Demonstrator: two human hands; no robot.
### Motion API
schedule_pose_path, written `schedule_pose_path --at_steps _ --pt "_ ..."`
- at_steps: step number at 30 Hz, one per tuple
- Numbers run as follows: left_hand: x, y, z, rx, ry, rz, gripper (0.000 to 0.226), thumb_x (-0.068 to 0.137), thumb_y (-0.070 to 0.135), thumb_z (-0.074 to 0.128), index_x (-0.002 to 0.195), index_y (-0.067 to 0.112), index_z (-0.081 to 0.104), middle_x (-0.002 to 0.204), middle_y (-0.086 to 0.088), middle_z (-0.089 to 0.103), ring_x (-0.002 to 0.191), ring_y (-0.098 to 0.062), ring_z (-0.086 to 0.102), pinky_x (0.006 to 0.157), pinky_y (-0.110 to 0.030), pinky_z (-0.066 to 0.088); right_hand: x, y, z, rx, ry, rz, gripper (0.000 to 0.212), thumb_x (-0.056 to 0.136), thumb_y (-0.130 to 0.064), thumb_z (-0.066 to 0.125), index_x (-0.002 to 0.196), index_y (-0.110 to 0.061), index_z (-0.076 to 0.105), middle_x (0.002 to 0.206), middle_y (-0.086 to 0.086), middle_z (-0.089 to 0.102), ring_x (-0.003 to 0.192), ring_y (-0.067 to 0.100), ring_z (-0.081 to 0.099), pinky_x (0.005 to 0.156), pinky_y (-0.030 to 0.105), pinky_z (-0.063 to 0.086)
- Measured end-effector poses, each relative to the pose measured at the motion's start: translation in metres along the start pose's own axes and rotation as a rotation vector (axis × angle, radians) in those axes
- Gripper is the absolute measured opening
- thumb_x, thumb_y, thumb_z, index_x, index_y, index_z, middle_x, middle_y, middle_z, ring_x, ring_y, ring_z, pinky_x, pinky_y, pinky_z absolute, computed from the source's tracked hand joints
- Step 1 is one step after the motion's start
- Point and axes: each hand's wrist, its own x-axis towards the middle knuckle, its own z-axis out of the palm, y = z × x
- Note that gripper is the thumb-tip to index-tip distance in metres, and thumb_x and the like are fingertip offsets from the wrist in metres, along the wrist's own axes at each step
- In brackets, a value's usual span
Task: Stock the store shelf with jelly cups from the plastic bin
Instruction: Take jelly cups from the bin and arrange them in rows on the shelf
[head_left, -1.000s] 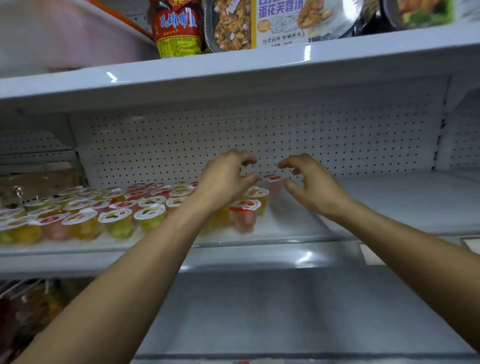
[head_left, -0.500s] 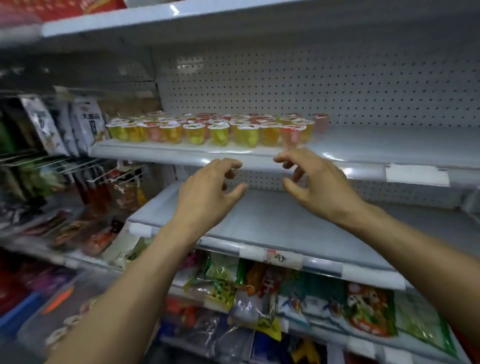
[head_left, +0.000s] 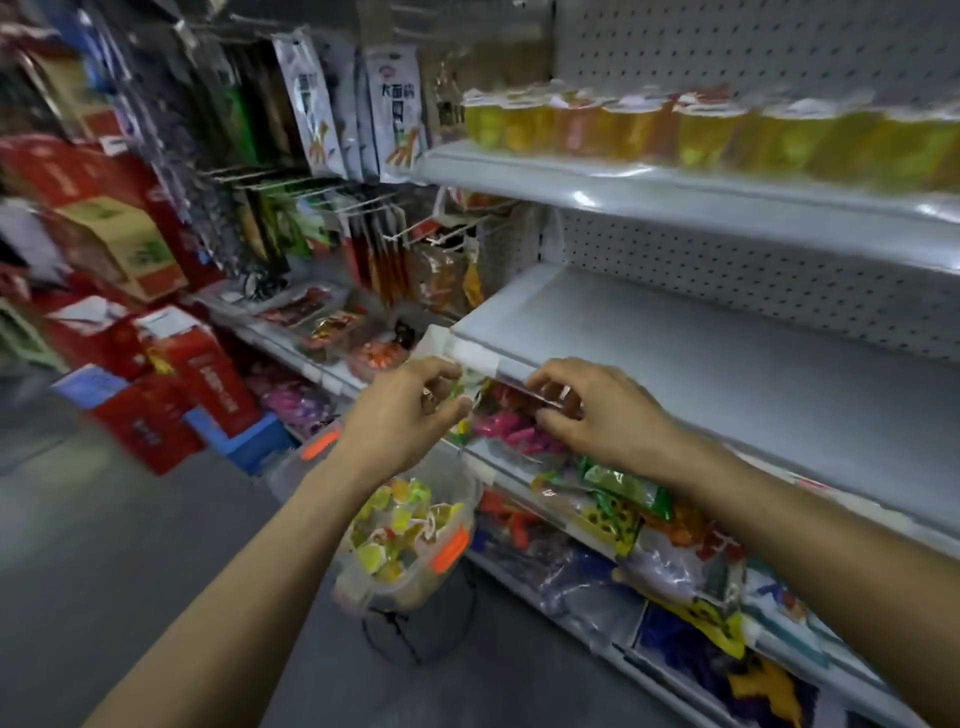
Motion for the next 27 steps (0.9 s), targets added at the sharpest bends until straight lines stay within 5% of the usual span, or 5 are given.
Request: schedule_pose_path --at_steps 11,19,24,27 --pt "0.048 -0.260 0.054 -0.063 -0.332 -0.409 0.029 0.091 0.032 0.066 0.115 0.016 0.067 0.098 -0.001 0.072 0.089 -0.018 0.065 0.077 -0.026 0.046 0.157 0.004 0.243 0.146 -0.468 0.153 0.026 0.084 -0.022 0.065 0.109 -0.017 0.062 0.090 -0.002 0.062 0.084 0.018 0.060 0.076 0.035 0.051" --pt "0.054 -0.372 0.174 -0.044 -0.579 -0.560 0.030 0.090 0.037 0.063 0.112 0.017 0.067 0.111 -0.003 0.069 0.102 -0.022 0.062 0.086 -0.032 0.049 0.181 0.054 0.392 0.020 -0.724 0.292 0.027 0.085 -0.022 0.061 0.112 -0.019 0.061 0.116 0.004 0.061 0.109 0.024 0.057 0.086 0.032 0.048" --pt "0.047 -0.403 0.248 0.322 -0.797 -0.607 0.049 0.088 0.055 0.056 0.125 0.023 0.055 0.125 -0.004 0.061 0.117 -0.027 0.057 0.099 -0.040 0.040 0.180 0.083 0.468 -0.264 -0.761 0.154 0.041 0.091 -0.035 0.056 0.130 -0.023 0.047 0.127 0.007 0.054 0.121 0.027 0.046 0.099 0.034 0.041" --pt "0.044 -0.412 0.276 0.488 -0.884 -0.552 0.069 0.082 0.065 0.059 0.135 0.022 0.047 0.137 -0.004 0.053 0.129 -0.029 0.047 0.108 -0.042 0.029 0.184 0.088 0.492 -0.408 -0.784 0.092 0.040 0.090 -0.019 0.056 0.129 -0.015 0.048 0.126 0.009 0.054 0.122 0.028 0.046 0.101 0.032 0.037"
